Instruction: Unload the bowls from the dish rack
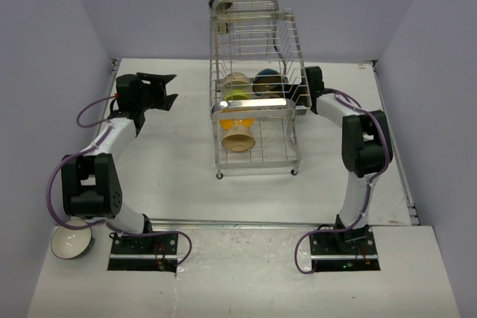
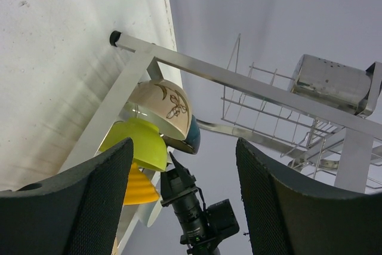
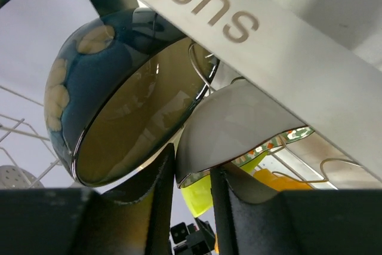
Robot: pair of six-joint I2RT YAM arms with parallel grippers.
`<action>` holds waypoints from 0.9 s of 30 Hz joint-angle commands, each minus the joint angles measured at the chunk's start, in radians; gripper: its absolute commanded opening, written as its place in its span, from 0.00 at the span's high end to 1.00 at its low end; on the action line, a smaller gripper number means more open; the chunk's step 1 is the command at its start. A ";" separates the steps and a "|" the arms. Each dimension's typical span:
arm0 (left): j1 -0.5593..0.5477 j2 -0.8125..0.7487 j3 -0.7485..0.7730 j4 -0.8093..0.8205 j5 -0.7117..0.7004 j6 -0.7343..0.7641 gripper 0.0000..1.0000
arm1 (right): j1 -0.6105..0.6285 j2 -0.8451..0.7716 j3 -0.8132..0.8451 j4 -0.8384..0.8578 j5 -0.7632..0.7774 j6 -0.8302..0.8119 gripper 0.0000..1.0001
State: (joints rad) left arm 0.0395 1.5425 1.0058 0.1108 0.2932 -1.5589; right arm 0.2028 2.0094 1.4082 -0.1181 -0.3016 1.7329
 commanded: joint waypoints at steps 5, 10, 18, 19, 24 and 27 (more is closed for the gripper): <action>0.013 -0.016 0.019 0.038 0.032 0.016 0.30 | 0.003 -0.023 0.017 -0.002 0.125 0.004 0.89; 0.014 -0.019 0.010 0.047 0.032 0.011 0.30 | 0.001 -0.028 0.020 -0.011 0.134 -0.029 1.00; 0.016 -0.019 -0.022 0.070 0.040 0.005 0.30 | 0.003 -0.144 -0.096 0.070 0.145 -0.039 1.00; 0.016 -0.018 -0.024 0.076 0.040 0.011 0.30 | 0.004 -0.185 -0.135 0.090 0.150 -0.044 1.00; 0.013 0.014 -0.018 0.101 0.061 0.017 0.29 | -0.006 -0.241 -0.161 0.184 0.113 -0.056 1.00; 0.002 0.031 -0.015 0.110 0.078 0.014 0.29 | -0.006 -0.253 -0.144 0.196 0.099 -0.067 1.00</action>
State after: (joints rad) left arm 0.0448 1.5562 0.9840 0.1703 0.3290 -1.5593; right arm 0.2268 1.8576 1.2404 0.0238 -0.2417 1.7042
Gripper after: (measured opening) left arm 0.706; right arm 0.087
